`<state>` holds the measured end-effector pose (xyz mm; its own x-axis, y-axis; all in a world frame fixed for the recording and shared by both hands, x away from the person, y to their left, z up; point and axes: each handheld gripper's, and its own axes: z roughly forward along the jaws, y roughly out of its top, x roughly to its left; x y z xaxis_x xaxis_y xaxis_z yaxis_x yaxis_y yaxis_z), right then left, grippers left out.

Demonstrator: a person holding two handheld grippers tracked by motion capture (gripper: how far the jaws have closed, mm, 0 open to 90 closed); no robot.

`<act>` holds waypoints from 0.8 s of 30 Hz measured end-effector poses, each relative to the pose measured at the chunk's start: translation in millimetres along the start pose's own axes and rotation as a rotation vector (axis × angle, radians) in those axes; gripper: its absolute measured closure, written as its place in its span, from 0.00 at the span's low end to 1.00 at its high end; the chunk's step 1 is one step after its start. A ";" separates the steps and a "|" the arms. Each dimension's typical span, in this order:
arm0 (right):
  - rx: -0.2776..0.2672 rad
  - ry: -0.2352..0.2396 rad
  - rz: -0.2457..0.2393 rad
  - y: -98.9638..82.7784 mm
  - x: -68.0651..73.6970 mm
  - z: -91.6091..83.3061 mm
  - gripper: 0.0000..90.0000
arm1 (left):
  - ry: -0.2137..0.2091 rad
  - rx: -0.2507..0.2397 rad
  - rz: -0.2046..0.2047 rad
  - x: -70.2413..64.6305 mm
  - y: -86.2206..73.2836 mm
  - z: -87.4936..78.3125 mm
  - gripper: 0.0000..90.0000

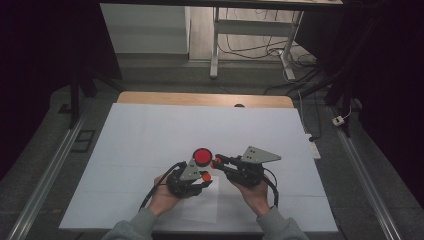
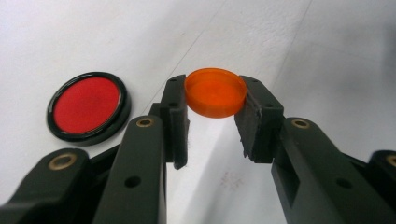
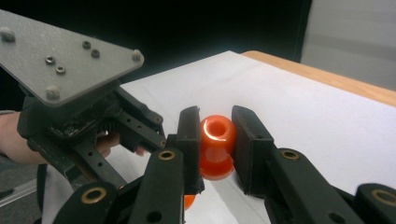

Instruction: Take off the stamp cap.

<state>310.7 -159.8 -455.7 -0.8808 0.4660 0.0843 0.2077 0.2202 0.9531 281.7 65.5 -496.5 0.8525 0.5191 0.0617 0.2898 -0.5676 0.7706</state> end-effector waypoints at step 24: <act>0.006 0.037 0.017 -2.4 0.7 4.0 0.81 | 0.014 -0.035 -0.041 15.5 -7.5 -17.6 0.72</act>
<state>311.4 -156.6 -459.1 -0.8921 0.4381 0.1109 0.2249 0.2176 0.9498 285.1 89.0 -490.2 0.8342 0.5501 0.0385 0.3082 -0.5230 0.7946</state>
